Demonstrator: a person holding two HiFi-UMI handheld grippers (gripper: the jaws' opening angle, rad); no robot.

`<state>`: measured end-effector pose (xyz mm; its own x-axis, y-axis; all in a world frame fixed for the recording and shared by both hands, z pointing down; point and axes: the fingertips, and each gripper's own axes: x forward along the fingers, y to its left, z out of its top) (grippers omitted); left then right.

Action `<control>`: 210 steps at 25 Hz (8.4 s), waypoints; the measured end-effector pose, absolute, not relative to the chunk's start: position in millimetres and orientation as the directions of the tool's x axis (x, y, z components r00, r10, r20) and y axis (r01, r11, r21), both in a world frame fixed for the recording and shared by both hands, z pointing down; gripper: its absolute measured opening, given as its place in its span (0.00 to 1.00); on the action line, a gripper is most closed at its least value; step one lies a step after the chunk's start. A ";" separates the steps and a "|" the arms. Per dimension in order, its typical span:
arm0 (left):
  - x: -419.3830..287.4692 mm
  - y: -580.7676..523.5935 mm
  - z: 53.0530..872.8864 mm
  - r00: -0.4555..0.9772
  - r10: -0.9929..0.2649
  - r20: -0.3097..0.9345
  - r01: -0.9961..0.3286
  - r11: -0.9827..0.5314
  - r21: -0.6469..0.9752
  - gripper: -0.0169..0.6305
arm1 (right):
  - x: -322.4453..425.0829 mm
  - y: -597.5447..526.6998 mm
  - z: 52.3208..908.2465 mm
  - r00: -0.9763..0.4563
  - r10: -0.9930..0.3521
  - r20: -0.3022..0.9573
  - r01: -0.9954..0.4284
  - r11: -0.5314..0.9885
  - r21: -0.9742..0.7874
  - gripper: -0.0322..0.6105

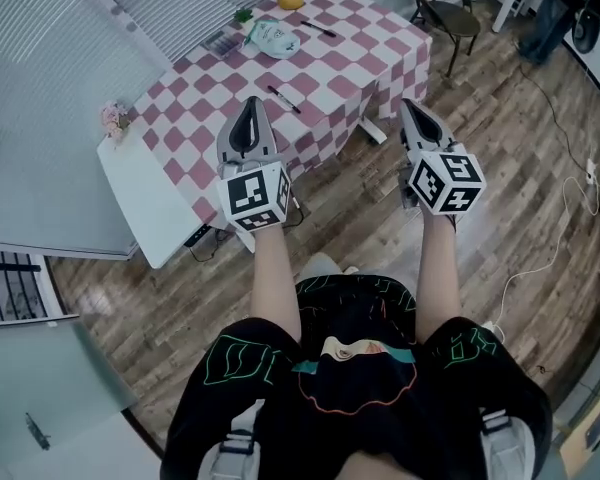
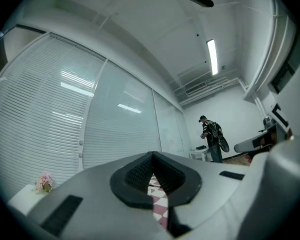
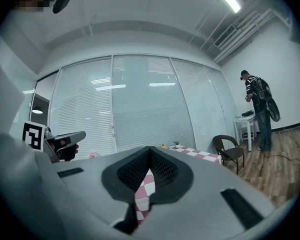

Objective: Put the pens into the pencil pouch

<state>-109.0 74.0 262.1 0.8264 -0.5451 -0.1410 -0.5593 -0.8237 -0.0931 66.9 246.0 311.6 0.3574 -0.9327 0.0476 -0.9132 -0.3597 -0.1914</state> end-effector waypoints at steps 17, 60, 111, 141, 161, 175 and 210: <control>-24.4 19.7 299.4 0.819 -0.563 -0.110 -0.569 -0.821 -0.040 0.02 | 149.6 215.9 351.7 0.398 -0.908 0.128 -0.888 -0.417 -0.196 0.03; 68.2 -285.3 389.7 0.636 -0.724 0.267 -0.771 -0.609 0.185 0.43 | 297.0 -197.6 390.5 0.024 -0.984 0.177 -0.986 -0.053 -0.158 0.03; 206.8 -343.9 588.1 0.229 -0.294 0.928 -0.778 -0.628 -0.007 0.21 | 460.6 -221.9 490.3 -0.043 -0.930 0.366 -0.953 -0.071 -0.293 0.03; 70.1 -307.0 340.1 0.352 -0.934 0.063 -0.936 -0.351 0.037 0.05 | 330.6 -244.0 352.0 -0.284 -0.953 0.101 -0.957 0.275 -0.094 0.03; 94.3 -265.7 274.3 0.697 -0.685 -0.212 -0.692 -0.720 0.049 0.05 | 284.6 -211.2 277.1 -0.346 -0.936 -0.069 -0.938 0.344 0.042 0.03; 165.2 -196.3 262.2 0.928 -0.278 -0.249 -0.293 -0.956 -0.023 0.05 | 260.9 -161.4 251.8 -0.611 -0.783 -0.118 -0.791 0.609 0.055 0.33; 140.0 -132.3 275.9 0.974 0.002 -0.228 0.007 -1.000 0.022 0.05 | 175.6 -120.5 272.8 -0.952 -0.293 -0.085 -0.293 0.956 -0.023 0.09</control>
